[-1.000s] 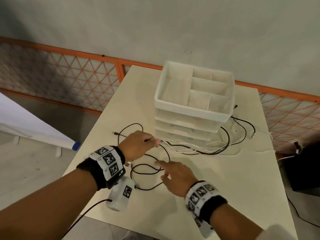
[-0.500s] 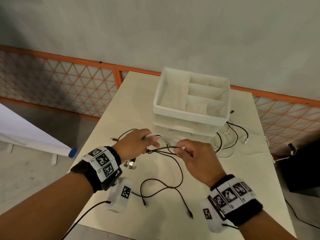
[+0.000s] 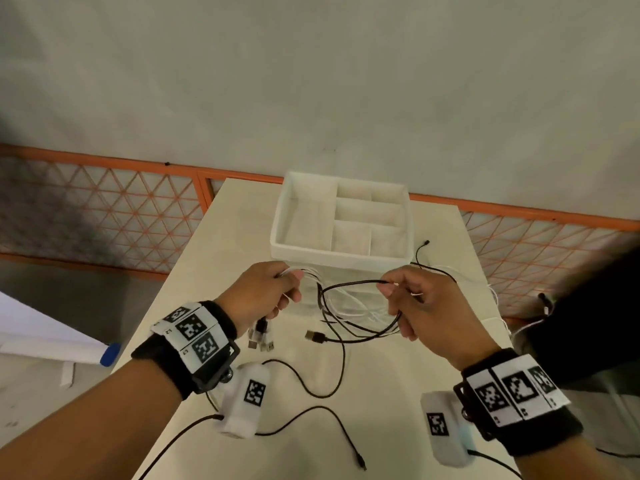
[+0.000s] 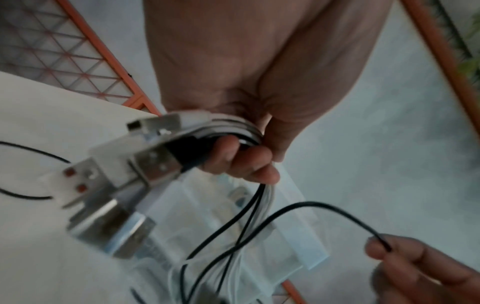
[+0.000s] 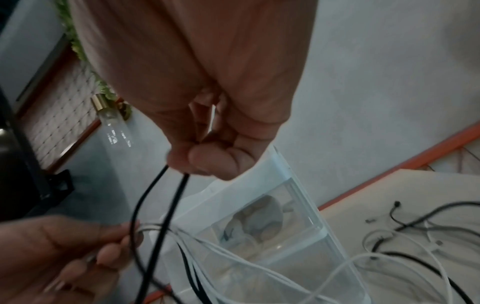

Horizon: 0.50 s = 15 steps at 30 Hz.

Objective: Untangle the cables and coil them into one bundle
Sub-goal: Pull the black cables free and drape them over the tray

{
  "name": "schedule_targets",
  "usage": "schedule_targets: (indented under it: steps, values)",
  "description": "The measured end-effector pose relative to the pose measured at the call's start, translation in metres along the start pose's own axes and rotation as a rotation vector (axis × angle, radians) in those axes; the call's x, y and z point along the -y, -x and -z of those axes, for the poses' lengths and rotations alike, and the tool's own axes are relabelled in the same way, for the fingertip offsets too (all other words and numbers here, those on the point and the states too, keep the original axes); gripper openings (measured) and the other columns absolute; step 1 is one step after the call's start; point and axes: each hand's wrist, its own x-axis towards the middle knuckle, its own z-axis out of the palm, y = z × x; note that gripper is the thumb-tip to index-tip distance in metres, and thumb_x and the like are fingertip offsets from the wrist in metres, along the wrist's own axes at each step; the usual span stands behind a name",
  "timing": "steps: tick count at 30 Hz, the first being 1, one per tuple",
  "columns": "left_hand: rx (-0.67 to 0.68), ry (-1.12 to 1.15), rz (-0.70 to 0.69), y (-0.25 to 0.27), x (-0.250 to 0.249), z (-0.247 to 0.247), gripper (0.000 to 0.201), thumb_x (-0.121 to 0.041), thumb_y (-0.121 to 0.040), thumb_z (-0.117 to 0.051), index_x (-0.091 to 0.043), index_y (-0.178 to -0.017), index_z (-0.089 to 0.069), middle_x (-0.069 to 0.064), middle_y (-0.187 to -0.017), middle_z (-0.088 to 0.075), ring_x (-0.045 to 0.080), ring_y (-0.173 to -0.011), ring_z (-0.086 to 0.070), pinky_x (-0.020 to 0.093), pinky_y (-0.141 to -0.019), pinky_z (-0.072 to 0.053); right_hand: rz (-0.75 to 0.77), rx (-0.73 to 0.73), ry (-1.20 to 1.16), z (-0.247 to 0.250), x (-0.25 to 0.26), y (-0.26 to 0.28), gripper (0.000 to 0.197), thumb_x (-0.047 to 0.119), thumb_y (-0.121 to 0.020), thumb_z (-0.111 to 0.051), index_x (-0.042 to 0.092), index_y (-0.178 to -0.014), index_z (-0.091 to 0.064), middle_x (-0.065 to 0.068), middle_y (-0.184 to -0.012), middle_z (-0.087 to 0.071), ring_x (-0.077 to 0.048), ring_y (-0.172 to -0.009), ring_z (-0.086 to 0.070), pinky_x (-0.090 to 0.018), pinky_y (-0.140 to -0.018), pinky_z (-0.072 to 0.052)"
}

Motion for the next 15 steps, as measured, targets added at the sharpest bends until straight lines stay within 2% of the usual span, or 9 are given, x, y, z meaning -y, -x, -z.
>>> schedule_targets:
  steps: [2,4,5,7,9,12,15]
  values:
    - [0.009,0.018,-0.025,-0.001,-0.013,-0.002,0.023,-0.025,-0.100,-0.055,-0.009,-0.084,-0.058,0.000,-0.065,-0.059,0.010,-0.050,-0.041,0.022,-0.044,-0.031,0.069,0.053,0.085,0.001,0.004,-0.003,0.025,0.012,-0.093,-0.066,0.033,-0.082,-0.074,0.001,-0.072,-0.065,-0.018,-0.053,-0.057,-0.032,-0.054,-0.048]
    - [0.020,0.021,-0.054,-0.001,-0.026,-0.004,0.023,-0.024,-0.100,-0.055,-0.008,-0.083,-0.058,-0.001,-0.062,-0.055,0.011,-0.050,-0.039,0.023,-0.044,-0.029,0.145,0.083,0.197,0.004,0.009,-0.006,0.032,0.006,-0.089,-0.070,0.036,-0.079,-0.076,0.008,-0.083,-0.062,-0.009,-0.067,-0.059,-0.015,-0.063,-0.045]
    - [0.030,0.018,-0.067,-0.002,-0.031,-0.004,0.024,-0.024,-0.100,-0.055,-0.008,-0.083,-0.058,-0.001,-0.062,-0.055,0.011,-0.050,-0.039,0.023,-0.044,-0.029,0.176,0.075,0.227,0.006,0.013,-0.008,0.032,0.005,-0.088,-0.072,0.034,-0.077,-0.078,0.008,-0.087,-0.059,-0.006,-0.071,-0.058,-0.010,-0.066,-0.042]
    - [0.042,0.004,-0.077,-0.002,-0.038,-0.004,0.024,-0.024,-0.100,-0.055,-0.007,-0.084,-0.058,-0.001,-0.061,-0.052,0.010,-0.049,-0.038,0.022,-0.044,-0.029,0.217,0.018,0.245,0.012,0.017,-0.012,0.028,0.003,-0.085,-0.075,0.030,-0.076,-0.081,0.004,-0.088,-0.053,-0.003,-0.073,-0.054,-0.006,-0.067,-0.040]
    - [0.037,-0.006,-0.068,-0.005,-0.041,-0.003,0.025,-0.025,-0.100,-0.054,-0.006,-0.084,-0.059,-0.001,-0.061,-0.047,0.010,-0.049,-0.035,0.021,-0.044,-0.028,0.209,-0.023,0.246,0.019,0.016,-0.017,0.034,-0.001,-0.083,-0.073,0.030,-0.072,-0.080,0.006,-0.083,-0.051,-0.005,-0.072,-0.055,-0.007,-0.066,-0.040]
    - [0.019,0.015,-0.036,-0.009,-0.041,0.000,0.026,-0.025,-0.101,-0.053,-0.005,-0.086,-0.061,-0.001,-0.061,-0.041,0.010,-0.048,-0.031,0.022,-0.044,-0.025,0.203,0.014,0.197,0.030,0.016,-0.019,0.046,-0.008,-0.082,-0.068,0.034,-0.067,-0.076,0.011,-0.080,-0.062,-0.012,-0.071,-0.062,-0.013,-0.064,-0.045]
    - [0.022,0.055,-0.024,-0.012,-0.039,0.001,0.027,-0.026,-0.101,-0.053,-0.006,-0.085,-0.060,0.001,-0.064,-0.046,0.009,-0.046,-0.032,0.021,-0.044,-0.027,0.284,0.067,0.134,0.032,0.020,-0.017,0.034,-0.003,-0.077,-0.067,0.029,-0.066,-0.073,0.009,-0.080,-0.069,-0.017,-0.075,-0.065,-0.020,-0.068,-0.049]
